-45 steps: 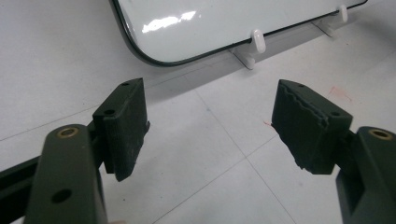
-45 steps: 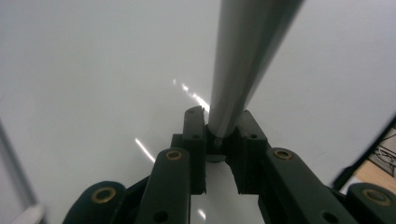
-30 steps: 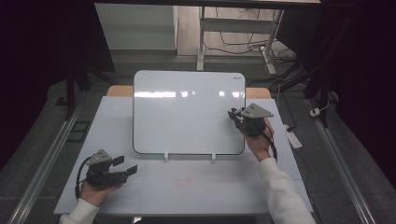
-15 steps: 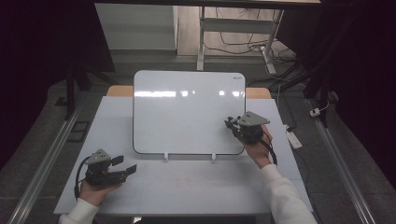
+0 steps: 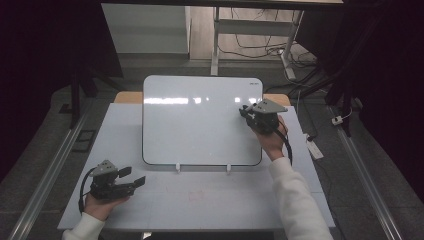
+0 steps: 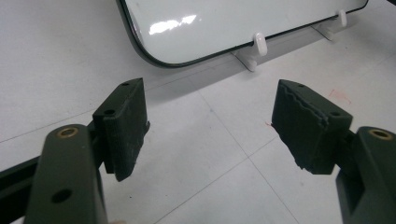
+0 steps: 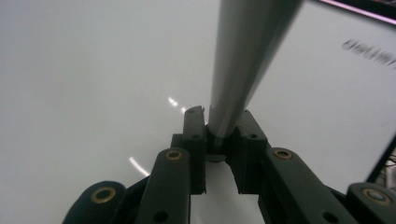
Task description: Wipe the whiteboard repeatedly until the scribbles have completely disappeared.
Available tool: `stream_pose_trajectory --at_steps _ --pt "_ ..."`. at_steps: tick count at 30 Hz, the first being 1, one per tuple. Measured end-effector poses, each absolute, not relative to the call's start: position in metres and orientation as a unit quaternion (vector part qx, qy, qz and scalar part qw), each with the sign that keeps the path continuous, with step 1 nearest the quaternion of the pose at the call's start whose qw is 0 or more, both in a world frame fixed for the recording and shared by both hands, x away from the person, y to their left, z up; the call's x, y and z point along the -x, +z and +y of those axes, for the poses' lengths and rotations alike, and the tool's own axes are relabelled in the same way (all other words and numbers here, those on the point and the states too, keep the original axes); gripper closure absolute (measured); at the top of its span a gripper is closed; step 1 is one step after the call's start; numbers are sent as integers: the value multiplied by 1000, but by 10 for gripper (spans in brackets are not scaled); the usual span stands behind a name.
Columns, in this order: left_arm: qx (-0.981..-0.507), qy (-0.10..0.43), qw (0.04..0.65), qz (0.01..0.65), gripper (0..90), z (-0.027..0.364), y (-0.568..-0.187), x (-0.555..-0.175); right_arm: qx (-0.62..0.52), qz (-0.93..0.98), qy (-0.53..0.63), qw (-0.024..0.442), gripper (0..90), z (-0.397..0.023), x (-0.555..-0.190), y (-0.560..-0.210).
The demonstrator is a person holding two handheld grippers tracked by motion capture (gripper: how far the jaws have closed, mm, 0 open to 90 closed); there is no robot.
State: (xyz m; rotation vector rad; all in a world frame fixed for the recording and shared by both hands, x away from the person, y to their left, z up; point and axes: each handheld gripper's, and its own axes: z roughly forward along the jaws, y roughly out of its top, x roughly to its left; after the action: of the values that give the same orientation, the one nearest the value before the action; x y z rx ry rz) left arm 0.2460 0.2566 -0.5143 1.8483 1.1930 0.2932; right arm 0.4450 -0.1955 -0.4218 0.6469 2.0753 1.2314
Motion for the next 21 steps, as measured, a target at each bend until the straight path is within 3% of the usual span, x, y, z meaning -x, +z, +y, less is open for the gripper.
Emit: stream_pose_trajectory --at_steps 8,21 --pt "-748 122 445 477 273 253 -512 -245 -233 815 457 269 772 -202 -413 -450" --pt "-744 131 465 462 279 240 -502 -247 -234 827 488 152 771 -188 -356 -451"
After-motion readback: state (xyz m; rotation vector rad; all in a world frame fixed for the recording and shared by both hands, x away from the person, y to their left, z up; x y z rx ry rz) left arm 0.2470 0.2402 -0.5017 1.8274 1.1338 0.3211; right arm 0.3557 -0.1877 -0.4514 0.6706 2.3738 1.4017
